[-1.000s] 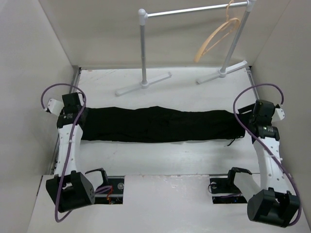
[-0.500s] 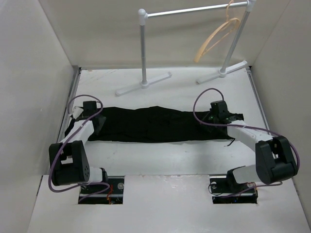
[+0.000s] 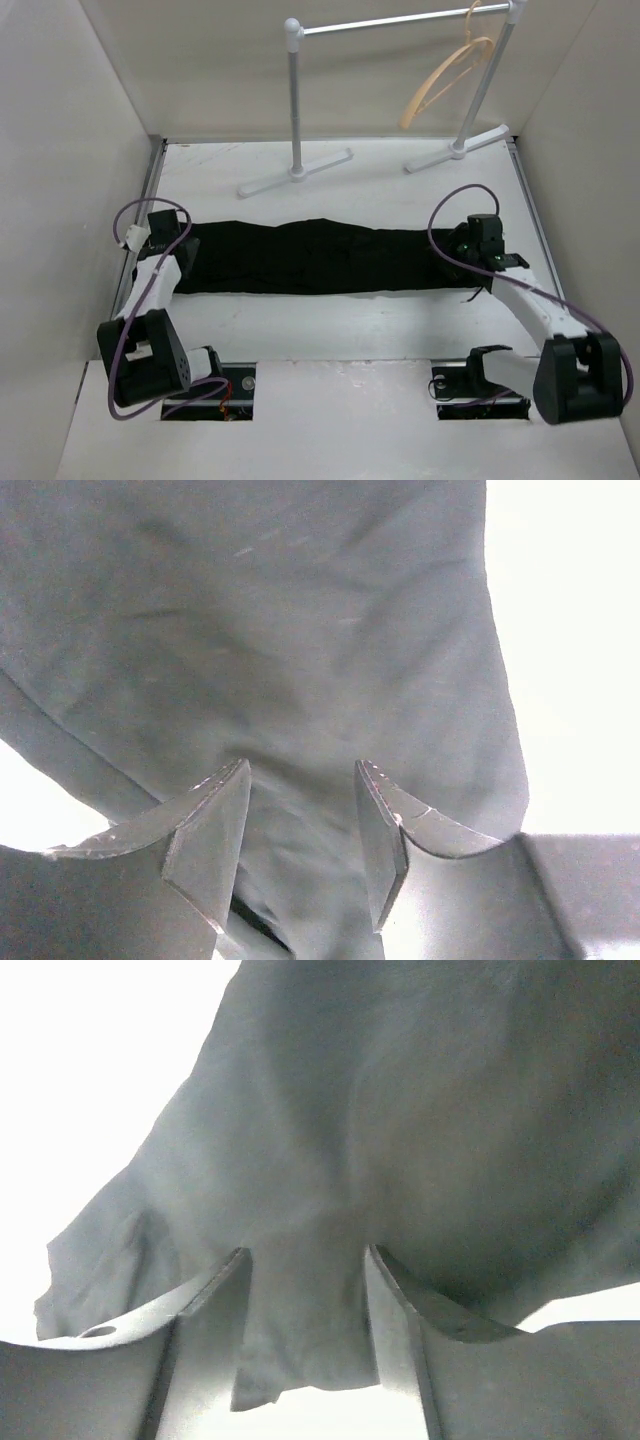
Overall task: Place the trousers on the hanger
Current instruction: Fold the trousers at the center of the board.
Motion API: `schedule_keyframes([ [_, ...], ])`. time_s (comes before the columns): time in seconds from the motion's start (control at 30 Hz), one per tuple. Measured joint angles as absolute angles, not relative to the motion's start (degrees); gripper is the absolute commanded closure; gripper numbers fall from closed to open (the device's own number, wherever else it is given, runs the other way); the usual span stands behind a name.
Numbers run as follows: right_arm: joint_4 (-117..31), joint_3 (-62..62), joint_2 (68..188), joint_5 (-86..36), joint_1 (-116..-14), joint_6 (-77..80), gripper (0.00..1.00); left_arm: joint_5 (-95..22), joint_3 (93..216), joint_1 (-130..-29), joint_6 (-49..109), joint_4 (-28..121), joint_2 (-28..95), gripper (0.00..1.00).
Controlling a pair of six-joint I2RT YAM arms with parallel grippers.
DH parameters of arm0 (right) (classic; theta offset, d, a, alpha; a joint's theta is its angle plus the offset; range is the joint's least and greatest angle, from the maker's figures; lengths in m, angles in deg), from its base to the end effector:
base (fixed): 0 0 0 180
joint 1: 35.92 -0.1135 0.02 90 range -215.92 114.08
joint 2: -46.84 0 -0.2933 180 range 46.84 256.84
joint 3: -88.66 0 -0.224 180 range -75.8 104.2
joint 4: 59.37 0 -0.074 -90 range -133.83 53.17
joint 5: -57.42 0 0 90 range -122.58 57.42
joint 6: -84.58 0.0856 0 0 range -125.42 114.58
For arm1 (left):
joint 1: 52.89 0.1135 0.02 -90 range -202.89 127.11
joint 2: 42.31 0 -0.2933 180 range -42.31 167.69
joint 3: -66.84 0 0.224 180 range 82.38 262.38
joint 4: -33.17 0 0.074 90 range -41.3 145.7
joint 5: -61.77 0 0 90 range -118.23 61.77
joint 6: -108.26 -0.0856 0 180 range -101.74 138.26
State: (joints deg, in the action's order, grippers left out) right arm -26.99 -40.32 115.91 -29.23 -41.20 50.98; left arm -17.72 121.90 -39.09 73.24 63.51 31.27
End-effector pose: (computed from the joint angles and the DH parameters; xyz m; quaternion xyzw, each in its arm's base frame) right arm 0.2283 0.0261 0.1951 0.3969 0.8528 0.1971 0.2764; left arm 0.2425 0.0756 0.2046 -0.5531 0.7512 -0.0428 0.3577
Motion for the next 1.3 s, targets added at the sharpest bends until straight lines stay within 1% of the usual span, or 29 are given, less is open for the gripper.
schedule_keyframes([
  [0.07,-24.6,-40.2,110.0,-29.4,-40.7,49.8,0.42,-17.4,123.7,-40.2,73.2,64.6,28.3,0.56],
  [0.13,-23.2,-40.0,104.3,-29.7,-38.5,48.9,0.5,-17.1,125.3,-42.7,73.2,64.8,25.9,0.56],
  [0.17,-22.8,-40.0,102.4,-29.8,-36.7,48.4,0.56,-17.1,126.1,-44.2,73.2,64.8,25.0,0.56],
  [0.23,-22.5,-40.1,100.1,-30.1,-31.8,48.0,0.62,-17.0,127.2,-47.5,73.2,64.8,24.3,0.56],
  [0.33,-23.5,-41.7,101.8,-30.9,-24.2,47.9,0.65,-17.0,127.8,-53.4,73.3,64.9,24.4,0.56],
  [0.43,-25.5,-44.2,108.4,-31.3,-18.5,47.7,0.66,-17.2,127.8,-59.4,73.3,65.1,24.7,0.56],
  [0.5,-26.0,-46.0,113.1,-31.3,-15.9,47.8,0.61,-17.3,127.8,-63.1,73.2,65.1,24.8,0.56],
  [0.6,-25.7,-47.1,113.5,-30.7,-14.0,48.1,0.48,-17.5,127.3,-66.4,73.2,64.8,24.6,0.56],
  [0.77,-21.2,-44.6,103.5,-32.3,-13.9,47.7,0.26,-18.0,125.1,-68.5,73.2,65.5,23.3,0.56],
  [0.9,-18.7,-43.5,94.3,-34.0,-13.8,47.2,0.15,-19.5,123.8,-68.7,73.2,65.9,21.5,0.56],
  [1.0,-16.5,-44.5,90.7,-34.6,-12.3,47.3,0.07,-20.7,123.5,-69.0,73.2,65.9,20.8,0.56],
  [1.1,-15.3,-46.3,91.8,-35.0,-9.2,47.3,0.0,-21.7,123.3,-69.9,73.2,65.8,20.7,0.56],
  [1.3,-16.7,-46.7,103.8,-33.7,-7.4,46.3,0.0,-22.7,122.5,-71.7,73.2,65.1,20.7,0.56],
])
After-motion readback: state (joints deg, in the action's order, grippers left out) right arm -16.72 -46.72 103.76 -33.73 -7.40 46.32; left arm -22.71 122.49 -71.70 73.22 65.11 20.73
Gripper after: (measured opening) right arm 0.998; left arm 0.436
